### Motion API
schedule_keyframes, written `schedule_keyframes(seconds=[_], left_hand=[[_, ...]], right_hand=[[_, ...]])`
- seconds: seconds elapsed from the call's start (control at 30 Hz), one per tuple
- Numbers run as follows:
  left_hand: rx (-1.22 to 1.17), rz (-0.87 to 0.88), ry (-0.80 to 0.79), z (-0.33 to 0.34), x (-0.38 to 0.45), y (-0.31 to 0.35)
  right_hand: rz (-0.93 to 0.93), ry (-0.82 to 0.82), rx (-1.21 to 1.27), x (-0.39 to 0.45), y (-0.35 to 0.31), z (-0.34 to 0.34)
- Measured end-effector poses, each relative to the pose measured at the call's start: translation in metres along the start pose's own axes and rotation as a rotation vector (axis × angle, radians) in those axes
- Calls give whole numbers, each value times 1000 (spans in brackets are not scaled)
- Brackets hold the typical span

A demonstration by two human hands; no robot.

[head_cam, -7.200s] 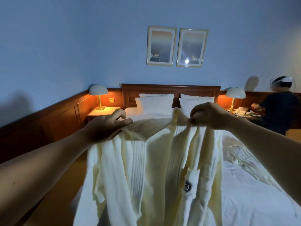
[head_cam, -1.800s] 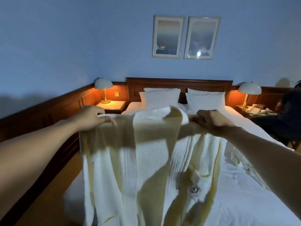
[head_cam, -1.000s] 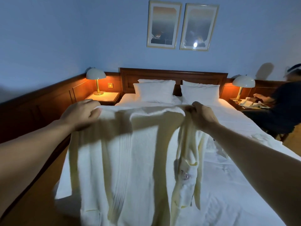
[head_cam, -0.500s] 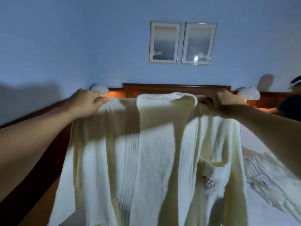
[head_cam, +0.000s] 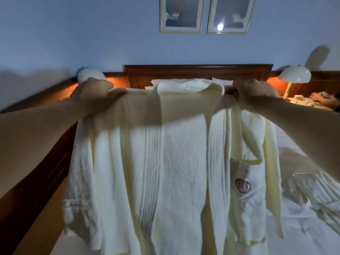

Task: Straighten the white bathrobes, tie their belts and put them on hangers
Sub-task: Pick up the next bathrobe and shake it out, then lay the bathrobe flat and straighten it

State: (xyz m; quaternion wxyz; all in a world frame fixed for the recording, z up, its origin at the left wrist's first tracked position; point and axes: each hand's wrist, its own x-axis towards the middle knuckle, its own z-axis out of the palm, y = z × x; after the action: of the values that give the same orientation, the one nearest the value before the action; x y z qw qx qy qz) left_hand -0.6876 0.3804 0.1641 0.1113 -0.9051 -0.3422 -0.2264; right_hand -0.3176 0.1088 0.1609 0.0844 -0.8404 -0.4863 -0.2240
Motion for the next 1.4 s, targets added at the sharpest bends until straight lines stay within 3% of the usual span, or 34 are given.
schedule_keyframes(seconds=[0.13, 0.23, 0.37, 0.47, 0.6, 0.77, 0.9, 1.0, 1.07, 1.2, 1.3, 1.4], left_hand=[[-73, -110, -9, 167, 51, -40], [-107, -360, -275, 276, 45, -45], [-129, -372, -620, 392, -50, -47], [-225, -528, -795, 435, -139, -43], [-421, -873, -799, 450, -223, -33], [-624, -1079, -792, 438, -274, -22], [-663, -1178, -818, 417, -294, -20], [-856, -1270, -755, 400, -306, -16], [-905, -1255, -769, 392, -313, -11], [-1000, -1018, -813, 374, -323, 5], [-1049, -1096, -741, 366, -333, 16], [-941, -1129, -834, 366, -348, 27]], right_hand=[[66, -56, 0, 68, -34, 146], [302, -210, 9, 80, -81, 257], [259, -562, 120, 17, -167, 374], [206, -798, 266, -60, -228, 421], [108, -889, 353, -140, -282, 435], [106, -816, 330, -195, -317, 418], [354, -881, 405, -223, -329, 403], [494, -939, 507, -241, -334, 395], [461, -948, 494, -253, -337, 388], [299, -973, 427, -274, -345, 372], [181, -1000, 490, -294, -348, 365], [138, -1032, 487, -309, -350, 366]])
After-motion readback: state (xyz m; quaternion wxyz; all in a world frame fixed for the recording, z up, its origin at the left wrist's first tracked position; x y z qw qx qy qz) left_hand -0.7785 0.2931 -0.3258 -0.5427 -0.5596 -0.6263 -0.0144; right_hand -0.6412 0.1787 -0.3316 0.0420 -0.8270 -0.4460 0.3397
